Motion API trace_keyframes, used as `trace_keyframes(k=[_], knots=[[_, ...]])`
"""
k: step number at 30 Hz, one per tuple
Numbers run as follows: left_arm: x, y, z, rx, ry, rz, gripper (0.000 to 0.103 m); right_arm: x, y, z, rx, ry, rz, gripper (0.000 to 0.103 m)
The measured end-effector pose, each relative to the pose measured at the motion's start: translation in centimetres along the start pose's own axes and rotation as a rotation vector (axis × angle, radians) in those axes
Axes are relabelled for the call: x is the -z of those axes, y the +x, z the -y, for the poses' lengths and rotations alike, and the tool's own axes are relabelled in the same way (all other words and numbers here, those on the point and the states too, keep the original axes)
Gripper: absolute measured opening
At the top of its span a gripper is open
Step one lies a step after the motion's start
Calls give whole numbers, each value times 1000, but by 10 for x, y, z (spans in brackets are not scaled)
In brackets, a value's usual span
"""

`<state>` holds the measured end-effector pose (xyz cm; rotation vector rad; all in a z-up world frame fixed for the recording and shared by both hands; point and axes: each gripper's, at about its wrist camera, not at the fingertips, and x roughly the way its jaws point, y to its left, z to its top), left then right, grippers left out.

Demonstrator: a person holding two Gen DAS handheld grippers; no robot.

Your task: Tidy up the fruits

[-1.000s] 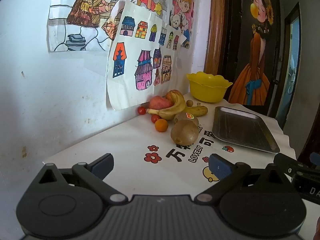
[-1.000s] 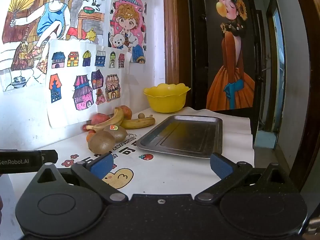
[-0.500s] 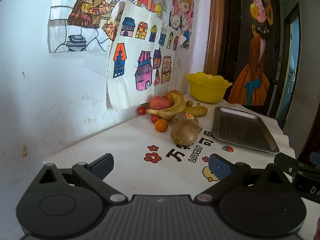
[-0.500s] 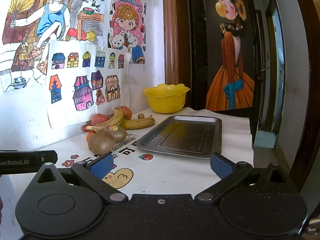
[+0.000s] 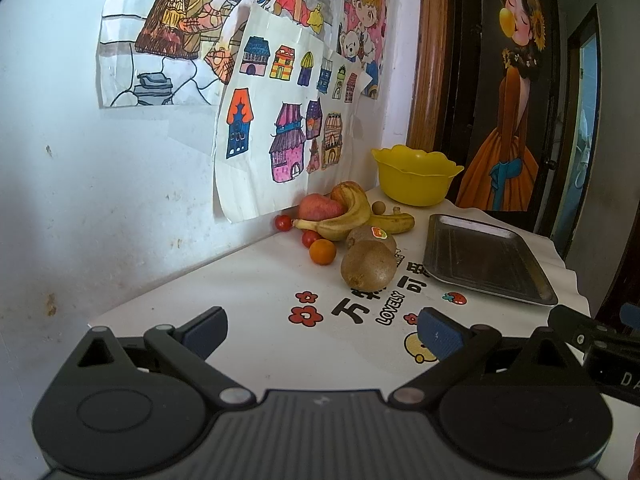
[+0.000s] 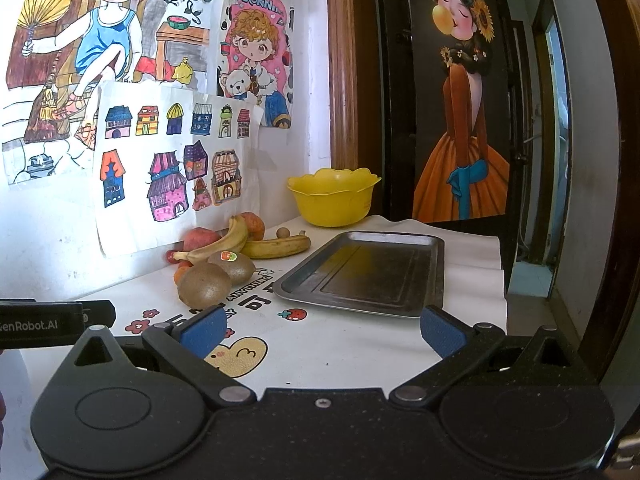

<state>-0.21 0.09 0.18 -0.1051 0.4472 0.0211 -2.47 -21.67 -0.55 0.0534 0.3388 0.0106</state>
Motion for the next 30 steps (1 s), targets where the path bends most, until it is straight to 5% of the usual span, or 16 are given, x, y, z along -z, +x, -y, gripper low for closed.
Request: trace_keyframes(k=[20,30], knots=[[0,-1,0,-1,2,1,103,-1,-1,-5,-6,-1,-6,102],[-9,-9,-2,-27,25,-14,103,-7,-14,1,-81,51,-79,102]])
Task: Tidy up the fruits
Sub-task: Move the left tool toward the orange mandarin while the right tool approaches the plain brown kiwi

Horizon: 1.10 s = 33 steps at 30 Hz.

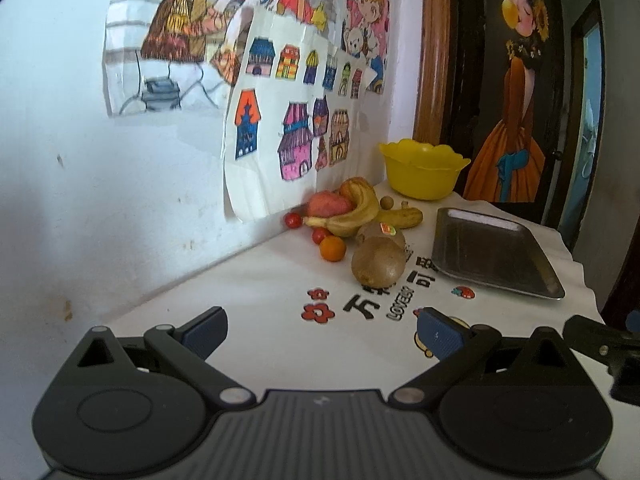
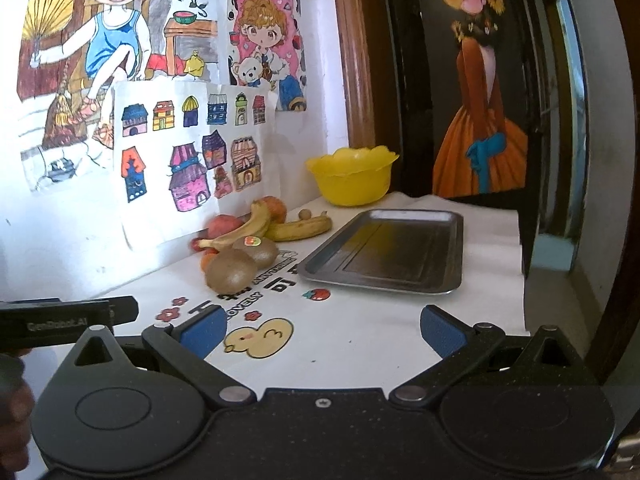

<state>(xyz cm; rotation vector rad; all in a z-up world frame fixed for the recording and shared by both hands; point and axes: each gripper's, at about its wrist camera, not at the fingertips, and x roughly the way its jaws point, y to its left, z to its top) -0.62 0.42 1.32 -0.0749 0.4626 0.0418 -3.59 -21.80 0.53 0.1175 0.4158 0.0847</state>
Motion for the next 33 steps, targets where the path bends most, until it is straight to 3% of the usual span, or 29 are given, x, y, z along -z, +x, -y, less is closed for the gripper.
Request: trace_keyframes(k=[9,13,18,23,26,30,33], knots=[[-22,-19,-4,37,36,35,103,-34,-32,-3,-59,19,-30,102],[-39,-20,-12,115,26,22,103,-61,-46,-6,-112,30,-50,102],[-71,-20,-24,140,14,25,103,-106,-55,-11,-173,67,-97,102],[-104,-18,-32,110,22,82,103,-150,-56,-25,-186,35,-54,102],[-119,-10,-36,84,23,109,103,-167,-45,-29,-190,-15,21,102],[-126,6,-38,60,27,113,103,-165,-18,-28,-202,-106,108,102],[-123,24,-38,63,32,95,103,-150,10,-26,-202,-158,123,102]])
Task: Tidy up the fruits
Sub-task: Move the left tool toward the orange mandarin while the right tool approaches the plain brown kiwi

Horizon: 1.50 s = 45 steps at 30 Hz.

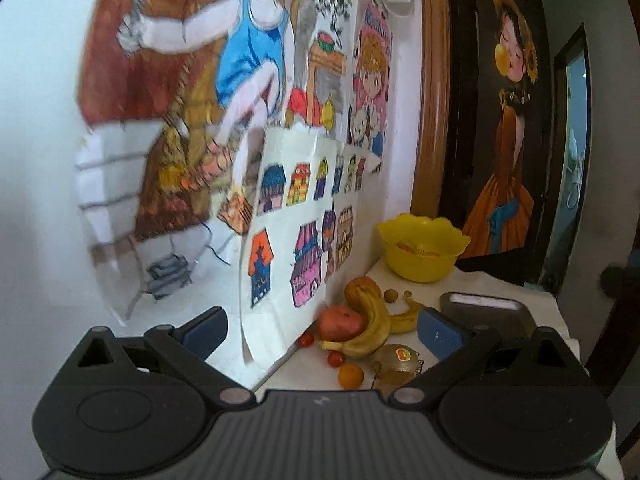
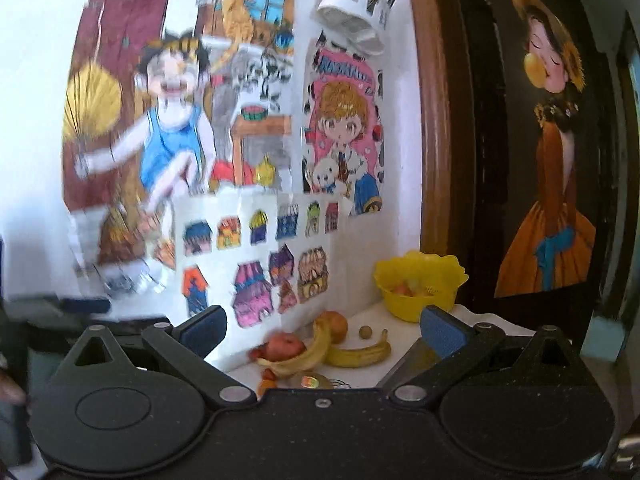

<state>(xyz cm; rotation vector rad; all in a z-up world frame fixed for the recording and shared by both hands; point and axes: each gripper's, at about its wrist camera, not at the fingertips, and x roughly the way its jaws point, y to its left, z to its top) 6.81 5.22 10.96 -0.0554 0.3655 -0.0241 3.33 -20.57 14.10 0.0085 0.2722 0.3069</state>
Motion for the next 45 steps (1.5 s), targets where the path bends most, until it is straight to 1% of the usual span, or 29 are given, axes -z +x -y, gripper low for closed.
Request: trace_keyframes(k=[7,9,12,16,18,22,27,31,38,43,45], knots=[[22,46,6,19,14,-73,103,49,64,5,-89,-56,-79,102],[26,58,8,19,24,-98,103,61,80,6,-120,-63,-116,102],[30,72,8,19,23,-118,103,75,101,6,-157,-80,-177,102],[35,90,9,16,24,-154,103,90,121,3,-181,-82,-235,102],[38,97,10,15,27,-172,103,96,129,4,-195,-68,-251,102],[45,111,10,19,26,-201,103,106,143,4,-182,-50,-302,102],[54,127,9,28,35,-243,103,115,160,6,-189,-47,-356,102],[62,138,4,49,26,-279,103,123,171,2,-227,-62,-386,102],[67,153,1,63,8,-315,103,130,187,-2,-239,-84,-409,92],[68,169,2,58,-18,-351,102,134,198,-6,-246,-94,-417,89],[68,172,3,48,-27,-342,102,135,200,-7,-251,-99,-416,88]])
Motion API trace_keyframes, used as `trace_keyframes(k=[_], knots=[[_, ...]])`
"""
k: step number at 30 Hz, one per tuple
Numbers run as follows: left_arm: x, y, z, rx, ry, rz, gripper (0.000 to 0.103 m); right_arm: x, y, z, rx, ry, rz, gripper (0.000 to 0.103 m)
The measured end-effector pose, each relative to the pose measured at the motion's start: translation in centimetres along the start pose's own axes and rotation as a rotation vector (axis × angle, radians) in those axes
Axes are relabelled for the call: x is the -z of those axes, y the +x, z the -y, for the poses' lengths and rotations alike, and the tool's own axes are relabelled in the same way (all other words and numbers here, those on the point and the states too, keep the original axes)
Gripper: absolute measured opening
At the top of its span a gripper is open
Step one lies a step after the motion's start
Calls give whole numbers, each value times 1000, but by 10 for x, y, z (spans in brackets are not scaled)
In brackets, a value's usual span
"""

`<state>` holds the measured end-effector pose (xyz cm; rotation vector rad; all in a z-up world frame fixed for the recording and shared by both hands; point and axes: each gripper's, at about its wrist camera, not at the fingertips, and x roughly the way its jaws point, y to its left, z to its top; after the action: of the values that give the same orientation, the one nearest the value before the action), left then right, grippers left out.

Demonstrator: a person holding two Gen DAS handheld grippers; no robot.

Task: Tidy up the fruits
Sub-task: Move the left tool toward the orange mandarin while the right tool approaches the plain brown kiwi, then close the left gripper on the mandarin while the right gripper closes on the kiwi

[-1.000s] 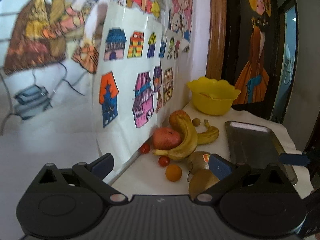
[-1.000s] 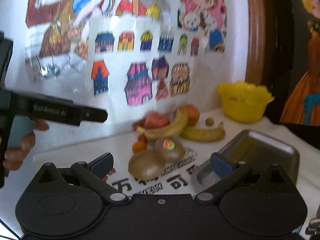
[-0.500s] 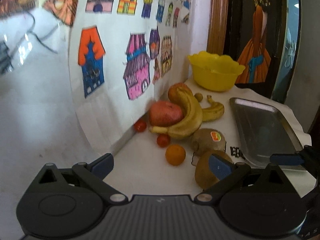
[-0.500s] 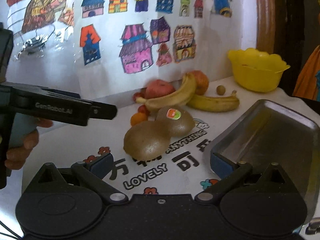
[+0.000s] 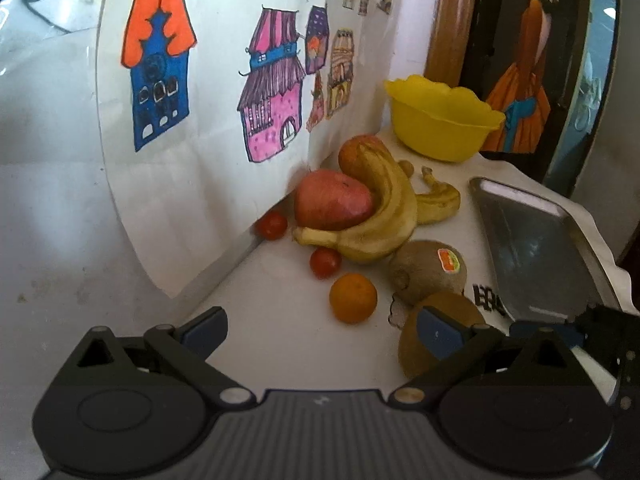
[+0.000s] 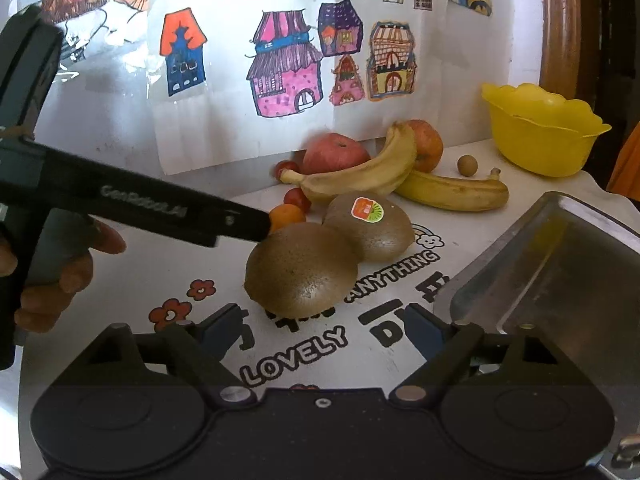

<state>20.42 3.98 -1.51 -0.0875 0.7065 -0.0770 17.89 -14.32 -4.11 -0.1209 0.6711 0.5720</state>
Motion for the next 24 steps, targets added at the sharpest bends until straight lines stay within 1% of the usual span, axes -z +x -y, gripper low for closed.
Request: trace_keyframes(k=[3,6,12,20,24], knots=[[-2,5,0,-16,-15,3,102,-1,4,-1,2,-10,-2,87],[-2,5,-1,-15,-19,8,102,-1,5,-1,-1,-14,1,86],[-3,11,-4,-17,-34,-11,93,-3,10,-4,-6,-29,6,82],[-7,25,2,-12,9,-21,90,-7,17,-8,-3,-52,13,78],[-10,34,2,-11,21,-31,87,-9,21,-11,-4,-59,17,76]])
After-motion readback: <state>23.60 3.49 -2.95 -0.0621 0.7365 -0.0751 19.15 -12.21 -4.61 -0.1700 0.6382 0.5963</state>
